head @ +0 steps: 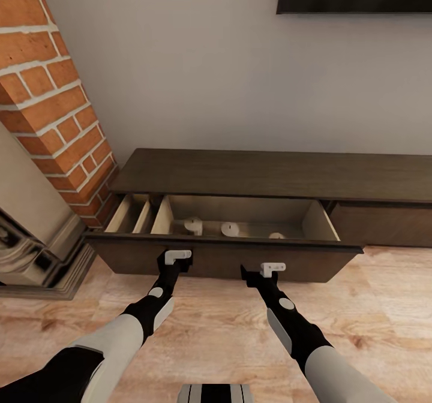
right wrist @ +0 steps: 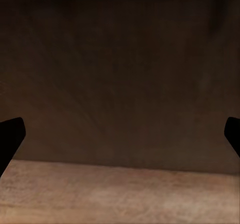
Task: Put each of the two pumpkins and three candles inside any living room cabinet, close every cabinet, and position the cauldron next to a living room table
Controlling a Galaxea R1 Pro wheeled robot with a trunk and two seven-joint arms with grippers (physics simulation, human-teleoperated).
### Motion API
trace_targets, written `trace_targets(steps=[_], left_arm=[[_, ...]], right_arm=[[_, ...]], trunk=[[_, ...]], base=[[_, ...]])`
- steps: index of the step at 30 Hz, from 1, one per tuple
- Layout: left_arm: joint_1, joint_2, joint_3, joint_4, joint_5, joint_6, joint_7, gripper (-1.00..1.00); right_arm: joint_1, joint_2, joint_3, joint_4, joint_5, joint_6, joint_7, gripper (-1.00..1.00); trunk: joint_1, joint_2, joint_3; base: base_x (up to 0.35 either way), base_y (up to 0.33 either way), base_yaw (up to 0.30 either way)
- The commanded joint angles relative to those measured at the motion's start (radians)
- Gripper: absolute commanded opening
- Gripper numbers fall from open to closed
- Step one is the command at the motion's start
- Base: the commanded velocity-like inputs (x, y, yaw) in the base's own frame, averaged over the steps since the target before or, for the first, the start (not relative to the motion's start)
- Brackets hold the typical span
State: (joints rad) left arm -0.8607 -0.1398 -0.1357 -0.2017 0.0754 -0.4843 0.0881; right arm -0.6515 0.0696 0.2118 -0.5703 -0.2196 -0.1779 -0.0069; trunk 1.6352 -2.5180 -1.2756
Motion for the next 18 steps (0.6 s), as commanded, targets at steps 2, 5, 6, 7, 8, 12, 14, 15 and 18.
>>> trace_targets(steps=[2,5,6,7,8,12,14,15,18], left_arm=[[-0.001,0.0,-0.007,0.001,0.009,-0.004,0.005,1.0],[-0.001,0.0,-0.007,0.001,0.009,-0.004,0.005,1.0],[-0.001,0.0,-0.007,0.002,0.009,-0.003,0.005,1.0],[-0.001,0.0,-0.007,0.002,0.009,-0.002,0.005,1.0],[-0.001,0.0,-0.007,0.002,0.009,-0.002,0.005,1.0],[-0.001,0.0,-0.007,0.002,0.009,-0.001,0.005,1.0],[-0.001,0.0,-0.007,0.002,0.009,-0.001,0.005,1.0],[-0.001,0.0,-0.007,0.002,0.009,-0.001,0.005,1.0],[-0.001,0.0,-0.007,0.002,0.01,0.0,0.005,1.0]], right_arm=[[-0.001,-0.001,0.004,0.001,-0.011,-0.005,-0.001,1.0],[-0.001,-0.001,0.004,0.001,-0.011,-0.005,-0.001,1.0],[-0.001,-0.001,0.004,0.001,-0.011,-0.005,-0.001,1.0],[-0.001,-0.001,0.004,0.001,-0.011,-0.005,-0.001,1.0],[-0.001,-0.001,0.004,0.001,-0.011,-0.005,-0.001,1.0],[-0.001,-0.001,0.004,0.0,-0.011,-0.005,-0.001,1.0],[-0.001,-0.001,0.004,0.001,-0.011,-0.005,-0.001,1.0],[-0.001,-0.001,0.004,0.001,-0.011,-0.005,-0.001,1.0],[-0.001,-0.001,0.004,0.001,-0.011,-0.005,-0.001,1.0]], trunk=[[0.0,0.0,-0.001],[0.0,0.0,-0.001],[0.0,0.0,-0.001],[0.0,0.0,-0.001],[0.0,0.0,-0.001],[0.0,0.0,-0.001],[0.0,0.0,-0.001],[0.0,0.0,-0.001],[0.0,0.0,-0.001]], base=[[0.013,0.0,0.0],[0.127,0.0,0.0],[0.234,0.0,0.0],[0.254,0.0,0.0],[0.267,0.0,0.0],[0.255,0.0,0.0],[0.074,0.0,0.0],[0.042,0.0,0.0],[0.014,0.0,0.0]])
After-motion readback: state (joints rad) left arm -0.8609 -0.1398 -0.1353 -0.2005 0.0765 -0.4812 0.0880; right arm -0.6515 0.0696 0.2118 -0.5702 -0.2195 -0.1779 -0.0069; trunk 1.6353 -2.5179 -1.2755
